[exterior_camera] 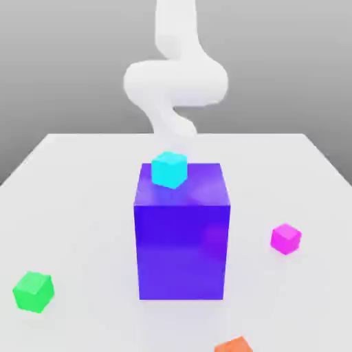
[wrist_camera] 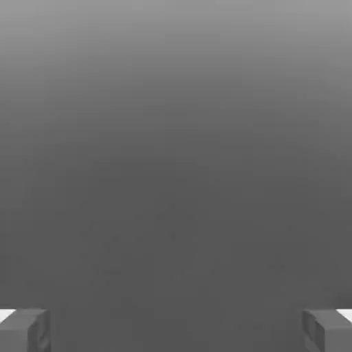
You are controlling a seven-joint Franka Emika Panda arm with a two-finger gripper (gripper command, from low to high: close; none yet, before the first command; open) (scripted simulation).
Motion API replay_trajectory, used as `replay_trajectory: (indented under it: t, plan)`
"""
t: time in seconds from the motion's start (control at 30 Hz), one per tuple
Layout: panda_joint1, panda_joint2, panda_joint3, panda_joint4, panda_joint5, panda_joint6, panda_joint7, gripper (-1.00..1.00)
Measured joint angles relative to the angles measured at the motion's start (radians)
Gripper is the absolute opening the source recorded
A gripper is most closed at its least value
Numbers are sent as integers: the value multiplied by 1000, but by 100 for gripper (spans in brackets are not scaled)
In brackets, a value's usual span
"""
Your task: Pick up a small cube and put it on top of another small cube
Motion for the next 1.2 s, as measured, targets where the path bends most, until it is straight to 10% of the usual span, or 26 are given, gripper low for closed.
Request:
replay_trajectory:
  t: [0.87, 1.13, 1.17, 1.2]
  plan:
    - [687, 673, 91, -542, 22, 517, -1161, 0]
    - [765, 949, 24, -524, -65, 740, -1157, 0]
    - [773, 983, 16, -518, -64, 768, -1157, -100]
    - [773, 983, 16, -518, -64, 768, -1157, -100]
